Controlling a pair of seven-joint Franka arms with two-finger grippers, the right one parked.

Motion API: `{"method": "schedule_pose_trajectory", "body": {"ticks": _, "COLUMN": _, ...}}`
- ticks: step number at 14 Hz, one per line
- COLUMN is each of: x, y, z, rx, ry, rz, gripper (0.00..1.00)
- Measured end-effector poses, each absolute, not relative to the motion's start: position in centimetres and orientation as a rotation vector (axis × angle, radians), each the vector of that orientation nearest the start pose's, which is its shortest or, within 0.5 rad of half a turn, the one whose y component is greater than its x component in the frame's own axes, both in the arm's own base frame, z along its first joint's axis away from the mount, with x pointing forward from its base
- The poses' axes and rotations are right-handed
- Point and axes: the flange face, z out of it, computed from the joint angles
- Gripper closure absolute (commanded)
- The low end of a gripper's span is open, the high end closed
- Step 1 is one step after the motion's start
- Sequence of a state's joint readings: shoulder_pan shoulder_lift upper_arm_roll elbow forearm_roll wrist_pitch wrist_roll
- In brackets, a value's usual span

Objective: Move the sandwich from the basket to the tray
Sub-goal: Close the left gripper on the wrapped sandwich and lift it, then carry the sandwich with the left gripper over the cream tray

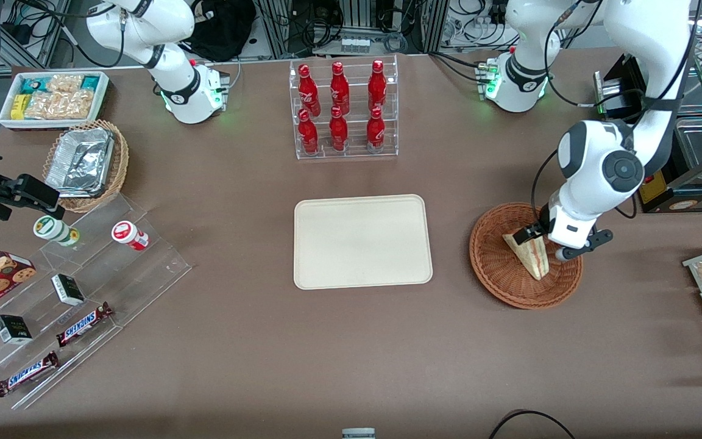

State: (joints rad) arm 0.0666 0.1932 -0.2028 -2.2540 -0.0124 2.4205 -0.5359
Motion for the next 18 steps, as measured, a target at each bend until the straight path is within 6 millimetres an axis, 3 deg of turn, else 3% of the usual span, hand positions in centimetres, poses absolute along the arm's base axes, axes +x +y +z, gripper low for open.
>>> {"method": "schedule_pose_trajectory", "body": {"ticks": 3, "x": 53.2, "y": -7.4, "z": 25.7, "rx": -3.116, "ry": -0.655, "rz": 0.072, "gripper": 0.04}}
{"method": "schedule_pose_trajectory", "body": {"ticks": 6, "x": 53.1, "y": -7.4, "z": 24.4, "rx": -3.115, "ry": -0.656, "rz": 0.095, "gripper": 0.74}}
{"method": "schedule_pose_trajectory", "body": {"ticks": 7, "x": 53.1, "y": -7.4, "z": 24.4, "rx": -3.115, "ry": -0.657, "rz": 0.094, "gripper": 0.84}}
{"method": "schedule_pose_trajectory", "body": {"ticks": 11, "x": 53.3, "y": -7.3, "z": 25.2, "rx": -3.112, "ry": -0.655, "rz": 0.095, "gripper": 0.89}}
{"method": "schedule_pose_trajectory", "body": {"ticks": 13, "x": 53.6, "y": -7.3, "z": 27.4, "rx": -3.100, "ry": -0.647, "rz": 0.118, "gripper": 0.89}}
{"method": "schedule_pose_trajectory", "body": {"ticks": 15, "x": 54.3, "y": -7.9, "z": 32.0, "rx": -3.089, "ry": -0.621, "rz": 0.137, "gripper": 0.89}}
{"method": "schedule_pose_trajectory", "body": {"ticks": 18, "x": 55.5, "y": -13.0, "z": 39.8, "rx": -3.098, "ry": -0.490, "rz": 0.153, "gripper": 0.89}}
